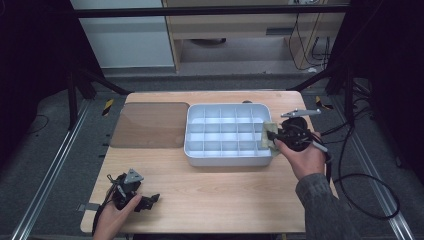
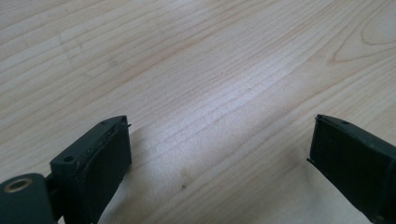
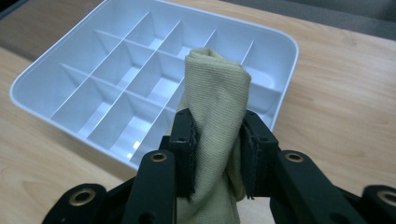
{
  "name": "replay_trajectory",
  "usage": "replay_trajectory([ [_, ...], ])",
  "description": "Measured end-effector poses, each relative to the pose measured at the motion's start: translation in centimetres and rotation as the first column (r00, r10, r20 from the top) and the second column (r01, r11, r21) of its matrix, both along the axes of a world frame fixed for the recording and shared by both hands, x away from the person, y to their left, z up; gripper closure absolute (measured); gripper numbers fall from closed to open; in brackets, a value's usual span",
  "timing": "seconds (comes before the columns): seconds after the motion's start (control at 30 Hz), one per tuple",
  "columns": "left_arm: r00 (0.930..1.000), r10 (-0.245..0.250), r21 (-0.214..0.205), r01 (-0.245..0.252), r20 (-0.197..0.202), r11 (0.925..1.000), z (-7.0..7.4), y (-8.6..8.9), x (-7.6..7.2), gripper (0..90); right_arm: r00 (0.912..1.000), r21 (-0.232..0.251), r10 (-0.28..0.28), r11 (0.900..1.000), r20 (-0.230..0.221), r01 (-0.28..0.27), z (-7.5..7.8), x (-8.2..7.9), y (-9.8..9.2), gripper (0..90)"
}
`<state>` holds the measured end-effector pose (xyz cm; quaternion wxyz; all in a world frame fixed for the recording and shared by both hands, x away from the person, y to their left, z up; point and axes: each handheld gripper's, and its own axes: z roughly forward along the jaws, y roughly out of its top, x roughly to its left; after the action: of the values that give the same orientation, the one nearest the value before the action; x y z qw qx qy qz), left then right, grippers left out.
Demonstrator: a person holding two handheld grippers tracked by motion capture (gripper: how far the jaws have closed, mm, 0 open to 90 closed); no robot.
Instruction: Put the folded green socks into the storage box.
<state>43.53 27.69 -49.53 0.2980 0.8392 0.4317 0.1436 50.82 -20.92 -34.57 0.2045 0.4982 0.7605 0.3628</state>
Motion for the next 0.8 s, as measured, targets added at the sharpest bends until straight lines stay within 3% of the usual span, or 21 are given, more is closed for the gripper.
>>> replay_trajectory([
  [0.17, 0.9994, 0.013, -0.006, -0.013, 0.033, 0.9999, 0.0, 0.1, 1.0, 4.8, 1.0000, -0.036, -0.006, 0.9993, 0.000, 0.006, 0.2, 2.4, -0.3, 69.6],
  [0.37, 0.9985, 0.040, -0.006, -0.040, 0.037, 0.9992, -0.4, 0.8, 2.5, 5.0, 0.9999, -0.088, 0.004, 0.9961, -0.010, -0.005, -0.4, 4.6, 0.0, 69.6],
  [0.47, 0.9980, 0.050, -0.017, -0.050, 0.039, 0.9986, -0.4, 1.0, 2.7, 4.6, 0.9997, -0.101, 0.009, 0.9948, -0.022, -0.012, -0.8, 5.0, 0.3, 69.6],
  [0.5, 0.9974, 0.059, -0.022, -0.058, 0.042, 0.9981, -0.5, 1.1, 2.6, 4.4, 0.9994, -0.127, 0.015, 0.9917, -0.030, -0.019, -1.3, 5.2, 0.6, 69.6],
  [0.57, 0.9975, 0.053, -0.007, -0.053, 0.047, 0.9986, -0.5, 1.0, 2.6, 3.7, 0.9992, -0.146, 0.012, 0.9891, -0.037, -0.017, -1.5, 5.3, 0.8, 69.6],
  [0.8, 0.9965, 0.052, -0.010, -0.051, 0.066, 0.9986, -0.7, 1.3, 2.7, 2.3, 0.9992, -0.172, 0.005, 0.9851, -0.039, -0.011, -1.8, 5.1, 1.2, 69.6],
])
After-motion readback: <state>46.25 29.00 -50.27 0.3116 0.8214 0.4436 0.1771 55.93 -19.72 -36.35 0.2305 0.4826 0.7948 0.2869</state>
